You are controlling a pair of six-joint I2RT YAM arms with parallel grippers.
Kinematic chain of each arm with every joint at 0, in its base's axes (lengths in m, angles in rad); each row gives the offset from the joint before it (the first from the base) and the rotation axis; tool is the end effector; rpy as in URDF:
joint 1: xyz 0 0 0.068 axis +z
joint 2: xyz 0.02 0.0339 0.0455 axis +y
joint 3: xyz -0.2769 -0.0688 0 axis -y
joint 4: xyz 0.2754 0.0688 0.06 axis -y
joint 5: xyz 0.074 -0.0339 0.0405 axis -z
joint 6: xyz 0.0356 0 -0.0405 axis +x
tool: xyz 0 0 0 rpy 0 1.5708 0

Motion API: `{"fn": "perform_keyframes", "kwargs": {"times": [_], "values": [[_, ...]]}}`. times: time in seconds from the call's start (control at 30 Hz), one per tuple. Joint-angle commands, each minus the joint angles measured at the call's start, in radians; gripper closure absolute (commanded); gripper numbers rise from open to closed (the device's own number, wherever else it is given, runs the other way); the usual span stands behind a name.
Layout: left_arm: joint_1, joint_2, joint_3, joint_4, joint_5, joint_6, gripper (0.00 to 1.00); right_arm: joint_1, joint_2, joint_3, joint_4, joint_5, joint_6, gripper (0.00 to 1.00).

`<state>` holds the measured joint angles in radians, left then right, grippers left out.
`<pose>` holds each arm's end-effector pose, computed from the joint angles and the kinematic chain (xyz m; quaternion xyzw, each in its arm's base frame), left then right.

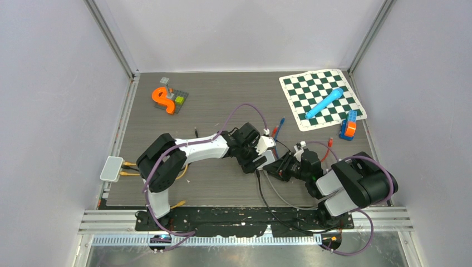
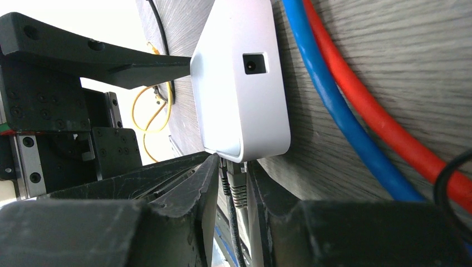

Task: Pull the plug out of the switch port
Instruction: Pull the connector from the switch port.

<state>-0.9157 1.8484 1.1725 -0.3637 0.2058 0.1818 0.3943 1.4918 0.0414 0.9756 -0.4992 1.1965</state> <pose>0.2400 -0.3243 0.1605 0.5237 0.8048 -0.1862 0.2082 0.1637 0.0866 0.0752 0.2045 0.8117 0.5081 0.2028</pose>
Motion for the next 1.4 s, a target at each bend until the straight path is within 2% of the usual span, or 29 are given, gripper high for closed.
{"fn": "perform_keyframes", "kwargs": {"times": [0.0, 0.3, 0.67, 0.97, 1.17, 1.37], "values": [[-0.003, -0.012, 0.011, 0.009, 0.021, -0.013, 0.6, 0.006, -0.062, 0.021, -0.051, 0.03, -0.036, 0.72], [-0.003, -0.007, 0.017, 0.008, 0.026, -0.012, 0.6, 0.006, -0.189, 0.072, -0.278, 0.044, -0.132, 0.64], [-0.003, -0.01, 0.019, 0.007, 0.028, -0.015, 0.6, 0.005, -0.15, 0.08, -0.229, 0.005, -0.122, 0.65], [-0.003, -0.005, 0.026, 0.006, 0.031, -0.016, 0.6, 0.009, -0.18, 0.098, -0.283, -0.001, -0.165, 0.66], [-0.003, -0.003, 0.028, 0.009, 0.036, -0.018, 0.61, 0.016, -0.172, 0.101, -0.299, -0.007, -0.183, 0.6], [-0.003, -0.005, 0.027, 0.008, 0.034, -0.017, 0.61, 0.018, -0.156, 0.098, -0.286, -0.005, -0.176, 0.67]]}}
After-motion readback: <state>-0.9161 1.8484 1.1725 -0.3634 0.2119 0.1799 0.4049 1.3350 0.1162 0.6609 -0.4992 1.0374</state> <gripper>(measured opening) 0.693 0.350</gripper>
